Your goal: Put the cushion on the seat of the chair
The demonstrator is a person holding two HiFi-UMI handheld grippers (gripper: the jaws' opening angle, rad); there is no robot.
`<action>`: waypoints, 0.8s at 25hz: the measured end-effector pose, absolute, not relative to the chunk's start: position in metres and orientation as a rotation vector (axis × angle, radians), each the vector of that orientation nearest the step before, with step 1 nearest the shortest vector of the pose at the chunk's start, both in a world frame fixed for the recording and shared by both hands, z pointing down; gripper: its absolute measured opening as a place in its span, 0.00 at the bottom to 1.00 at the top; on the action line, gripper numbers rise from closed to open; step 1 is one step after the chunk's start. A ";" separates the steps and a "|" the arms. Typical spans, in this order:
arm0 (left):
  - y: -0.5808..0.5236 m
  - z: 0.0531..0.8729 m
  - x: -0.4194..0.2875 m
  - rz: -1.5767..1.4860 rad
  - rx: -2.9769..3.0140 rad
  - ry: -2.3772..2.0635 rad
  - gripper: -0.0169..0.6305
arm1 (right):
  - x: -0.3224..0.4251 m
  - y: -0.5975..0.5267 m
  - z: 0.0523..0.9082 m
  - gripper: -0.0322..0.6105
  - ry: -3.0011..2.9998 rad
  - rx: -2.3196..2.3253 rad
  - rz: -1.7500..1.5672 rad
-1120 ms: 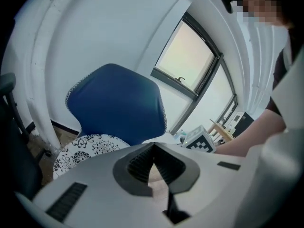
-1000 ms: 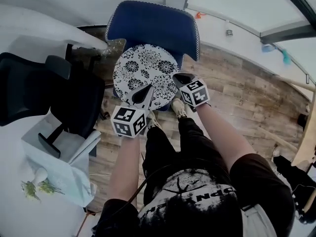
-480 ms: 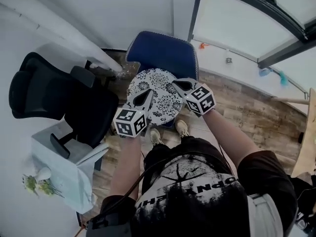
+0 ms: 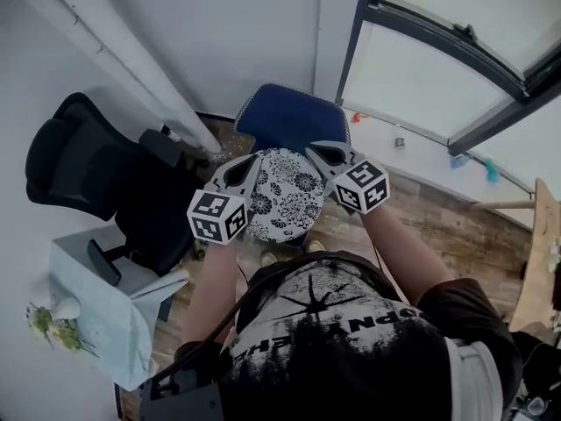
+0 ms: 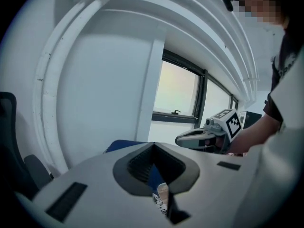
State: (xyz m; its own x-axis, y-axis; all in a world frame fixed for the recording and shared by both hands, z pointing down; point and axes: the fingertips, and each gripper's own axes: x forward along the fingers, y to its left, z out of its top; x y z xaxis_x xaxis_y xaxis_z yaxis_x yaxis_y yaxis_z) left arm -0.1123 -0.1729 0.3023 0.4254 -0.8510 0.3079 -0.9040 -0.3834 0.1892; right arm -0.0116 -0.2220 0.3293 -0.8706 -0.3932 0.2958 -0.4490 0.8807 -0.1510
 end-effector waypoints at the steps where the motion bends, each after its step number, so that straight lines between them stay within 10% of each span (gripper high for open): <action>1: -0.172 0.296 -0.115 0.222 2.369 -1.515 0.05 | -0.016 -0.220 0.319 0.08 -2.808 0.636 0.292; 20: -0.146 0.288 -0.147 0.192 2.368 -1.564 0.05 | -0.045 -0.192 0.288 0.08 -2.863 0.599 0.194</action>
State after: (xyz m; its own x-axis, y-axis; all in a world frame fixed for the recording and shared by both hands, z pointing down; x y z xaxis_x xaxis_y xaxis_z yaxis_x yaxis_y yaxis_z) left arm -0.1475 -0.1462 0.2880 0.3997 -0.8756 0.2711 -0.9152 -0.3647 0.1714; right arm -0.0450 -0.1918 0.2880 -0.8954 -0.3811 0.2301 -0.4086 0.9088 -0.0850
